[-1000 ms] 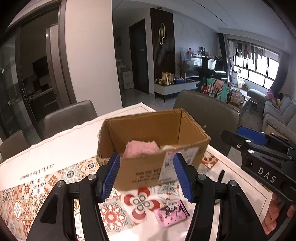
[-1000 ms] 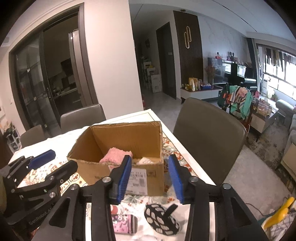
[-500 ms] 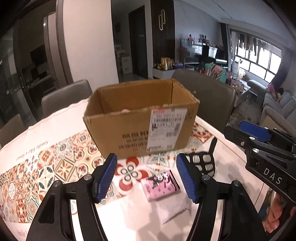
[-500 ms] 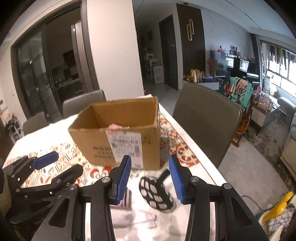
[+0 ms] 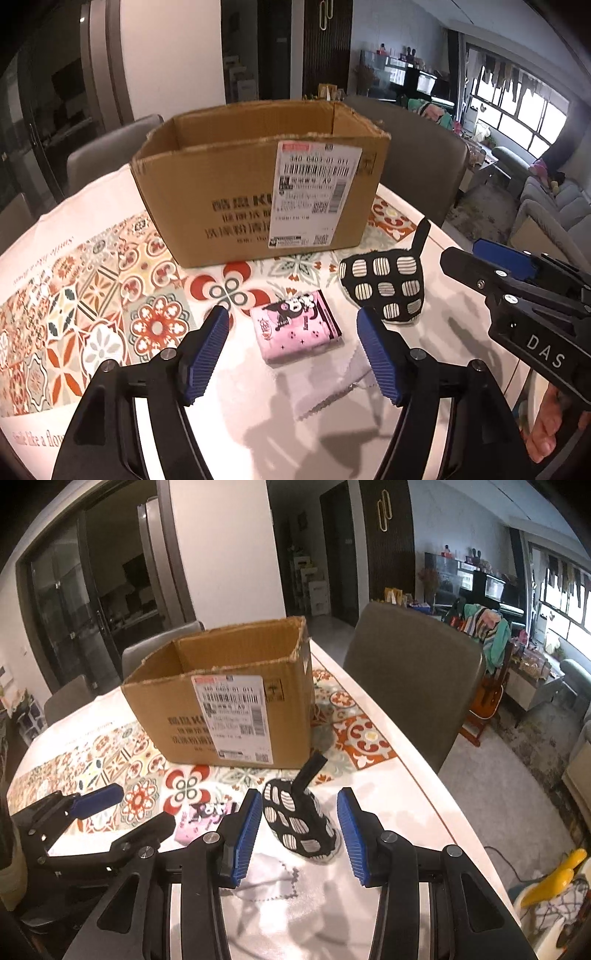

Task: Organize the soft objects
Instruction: 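Grasp the pink Kuromi packet with the left tool while the right tool grips the dotted mitt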

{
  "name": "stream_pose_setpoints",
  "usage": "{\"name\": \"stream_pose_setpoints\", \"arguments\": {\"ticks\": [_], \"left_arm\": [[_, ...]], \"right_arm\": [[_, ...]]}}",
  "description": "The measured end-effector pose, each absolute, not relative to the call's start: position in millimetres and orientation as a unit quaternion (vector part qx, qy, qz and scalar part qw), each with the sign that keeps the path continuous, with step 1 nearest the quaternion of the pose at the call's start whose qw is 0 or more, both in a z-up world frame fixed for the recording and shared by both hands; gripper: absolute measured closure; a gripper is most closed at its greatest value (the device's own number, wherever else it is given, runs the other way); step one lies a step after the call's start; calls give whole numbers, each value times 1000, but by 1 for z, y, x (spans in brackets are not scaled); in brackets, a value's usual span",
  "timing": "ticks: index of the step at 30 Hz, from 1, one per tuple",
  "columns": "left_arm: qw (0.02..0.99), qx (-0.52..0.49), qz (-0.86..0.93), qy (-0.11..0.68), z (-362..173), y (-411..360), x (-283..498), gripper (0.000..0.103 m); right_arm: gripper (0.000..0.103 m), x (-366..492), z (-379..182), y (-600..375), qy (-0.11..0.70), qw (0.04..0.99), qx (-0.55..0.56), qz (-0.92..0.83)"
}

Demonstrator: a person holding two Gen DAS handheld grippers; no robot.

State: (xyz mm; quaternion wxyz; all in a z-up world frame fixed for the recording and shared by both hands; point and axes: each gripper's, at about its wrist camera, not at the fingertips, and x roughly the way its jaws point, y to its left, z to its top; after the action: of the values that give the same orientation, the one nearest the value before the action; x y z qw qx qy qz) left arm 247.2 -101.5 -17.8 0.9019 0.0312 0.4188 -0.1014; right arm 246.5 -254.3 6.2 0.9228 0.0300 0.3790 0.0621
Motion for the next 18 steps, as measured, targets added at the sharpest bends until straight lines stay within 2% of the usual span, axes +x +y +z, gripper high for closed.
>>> {"name": "stream_pose_setpoints", "arguments": {"ticks": [9,18], "left_arm": [[885,10,-112,451,-42,-107,254,25],[879,-1,-97,468,-61,-110,263,22]], "right_arm": [[59,256,-12,-256,408,909,40,79],[59,266,-26,-255,432,897,35,89]]}}
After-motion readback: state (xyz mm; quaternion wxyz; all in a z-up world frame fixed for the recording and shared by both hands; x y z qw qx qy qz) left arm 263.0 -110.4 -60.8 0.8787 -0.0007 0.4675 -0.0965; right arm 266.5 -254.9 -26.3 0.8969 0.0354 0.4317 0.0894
